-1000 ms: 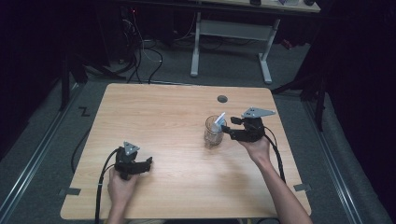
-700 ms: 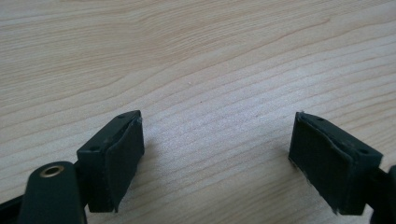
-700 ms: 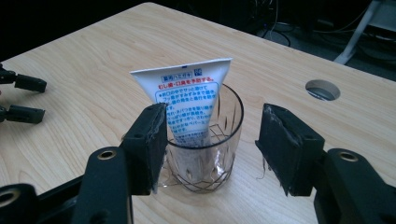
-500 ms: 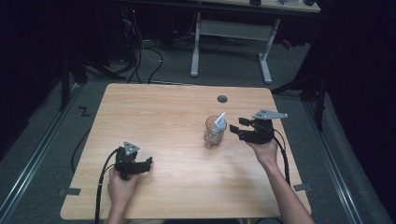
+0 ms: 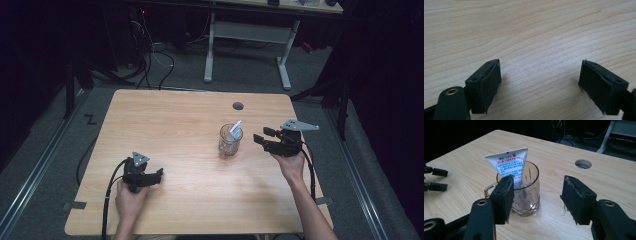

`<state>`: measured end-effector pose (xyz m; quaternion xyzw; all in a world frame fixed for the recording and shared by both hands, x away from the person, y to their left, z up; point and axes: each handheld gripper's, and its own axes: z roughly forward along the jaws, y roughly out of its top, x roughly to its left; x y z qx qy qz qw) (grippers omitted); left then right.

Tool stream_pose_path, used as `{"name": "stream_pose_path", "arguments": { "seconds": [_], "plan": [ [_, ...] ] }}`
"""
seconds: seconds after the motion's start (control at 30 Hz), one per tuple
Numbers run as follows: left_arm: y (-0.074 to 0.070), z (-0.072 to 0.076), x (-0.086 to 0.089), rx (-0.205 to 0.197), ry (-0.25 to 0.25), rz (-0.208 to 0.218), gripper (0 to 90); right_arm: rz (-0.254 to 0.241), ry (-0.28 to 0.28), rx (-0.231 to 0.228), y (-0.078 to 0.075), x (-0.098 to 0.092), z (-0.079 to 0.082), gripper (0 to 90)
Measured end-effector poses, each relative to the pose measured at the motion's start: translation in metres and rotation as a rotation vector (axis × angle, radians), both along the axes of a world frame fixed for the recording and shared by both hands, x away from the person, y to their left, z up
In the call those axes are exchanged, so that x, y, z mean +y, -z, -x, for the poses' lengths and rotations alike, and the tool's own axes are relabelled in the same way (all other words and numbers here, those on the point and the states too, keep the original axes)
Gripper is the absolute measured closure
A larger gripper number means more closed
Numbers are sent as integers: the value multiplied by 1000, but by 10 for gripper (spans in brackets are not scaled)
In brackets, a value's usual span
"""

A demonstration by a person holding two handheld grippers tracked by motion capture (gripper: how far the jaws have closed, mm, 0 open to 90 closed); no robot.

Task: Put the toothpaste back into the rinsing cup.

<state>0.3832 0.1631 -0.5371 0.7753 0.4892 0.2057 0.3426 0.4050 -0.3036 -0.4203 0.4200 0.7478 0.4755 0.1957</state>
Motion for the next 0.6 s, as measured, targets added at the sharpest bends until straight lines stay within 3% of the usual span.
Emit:
{"name": "stream_pose_path", "arguments": {
  "seconds": [0.6],
  "plan": [
    [0, 0, 0, 0, 0, 0, 180, -31, 49, 6, 6, -22, 16, 439]
  ]
}}
